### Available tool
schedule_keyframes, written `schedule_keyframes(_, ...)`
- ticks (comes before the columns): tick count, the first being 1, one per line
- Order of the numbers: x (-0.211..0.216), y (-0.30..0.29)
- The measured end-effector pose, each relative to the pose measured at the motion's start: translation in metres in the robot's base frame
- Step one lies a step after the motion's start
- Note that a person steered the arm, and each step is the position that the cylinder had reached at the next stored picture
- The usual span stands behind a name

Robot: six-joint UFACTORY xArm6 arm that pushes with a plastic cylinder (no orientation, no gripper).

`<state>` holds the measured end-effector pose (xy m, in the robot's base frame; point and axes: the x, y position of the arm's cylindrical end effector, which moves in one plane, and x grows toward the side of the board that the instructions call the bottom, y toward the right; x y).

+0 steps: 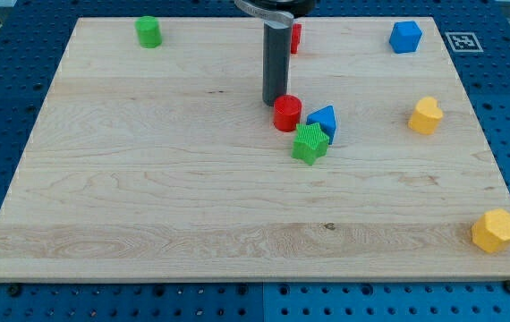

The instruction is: Move the arm vertically below the green circle

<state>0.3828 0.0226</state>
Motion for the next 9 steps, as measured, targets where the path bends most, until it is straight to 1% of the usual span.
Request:
schedule_keyframes(2, 0.012, 0.005)
schedule_keyframes(5, 0.005, 0.005)
schedule_keyframes(6, -0.003, -0.007)
schedule_keyframes(7, -0.003, -0.036)
schedule_keyframes(9, -0.001, -0.038)
